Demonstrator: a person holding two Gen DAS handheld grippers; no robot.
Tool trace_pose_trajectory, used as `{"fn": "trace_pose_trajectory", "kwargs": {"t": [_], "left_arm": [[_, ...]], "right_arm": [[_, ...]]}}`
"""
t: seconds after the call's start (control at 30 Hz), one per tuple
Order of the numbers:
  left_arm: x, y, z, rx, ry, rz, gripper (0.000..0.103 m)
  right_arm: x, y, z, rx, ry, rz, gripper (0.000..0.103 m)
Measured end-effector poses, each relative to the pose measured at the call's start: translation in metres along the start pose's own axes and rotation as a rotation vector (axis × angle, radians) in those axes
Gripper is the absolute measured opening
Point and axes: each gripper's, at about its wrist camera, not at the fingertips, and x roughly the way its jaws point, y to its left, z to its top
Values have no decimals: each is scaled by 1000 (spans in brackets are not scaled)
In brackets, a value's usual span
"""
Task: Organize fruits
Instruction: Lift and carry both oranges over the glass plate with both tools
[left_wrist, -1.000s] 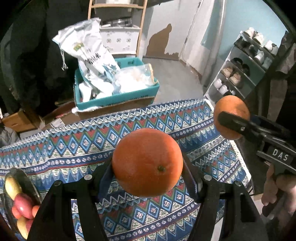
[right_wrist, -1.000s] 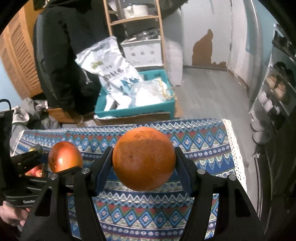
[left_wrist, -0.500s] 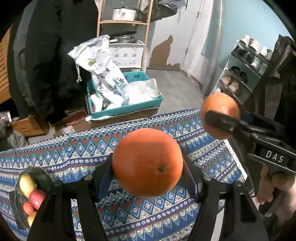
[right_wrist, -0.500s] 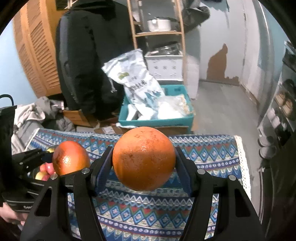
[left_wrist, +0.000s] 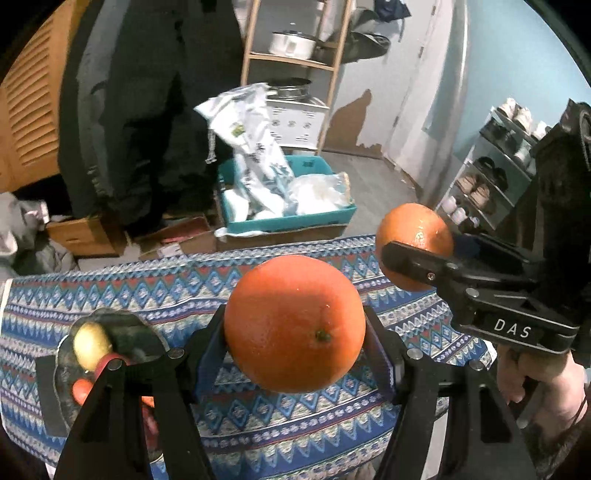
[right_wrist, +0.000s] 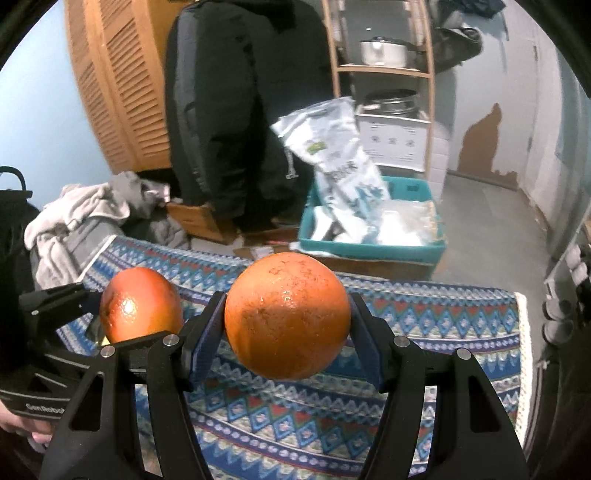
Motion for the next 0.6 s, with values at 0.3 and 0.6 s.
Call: {"fn": "trace_pose_trajectory", "kwargs": {"t": [0.3,0.6], "left_arm": [[-23,47,-24,-53,-20,50,69],[-38,97,-43,-128,-28,99,69]], "right_arm": [[25,42,3,-56,34,67,65],[51,87,8,-102,74,125,65]]}}
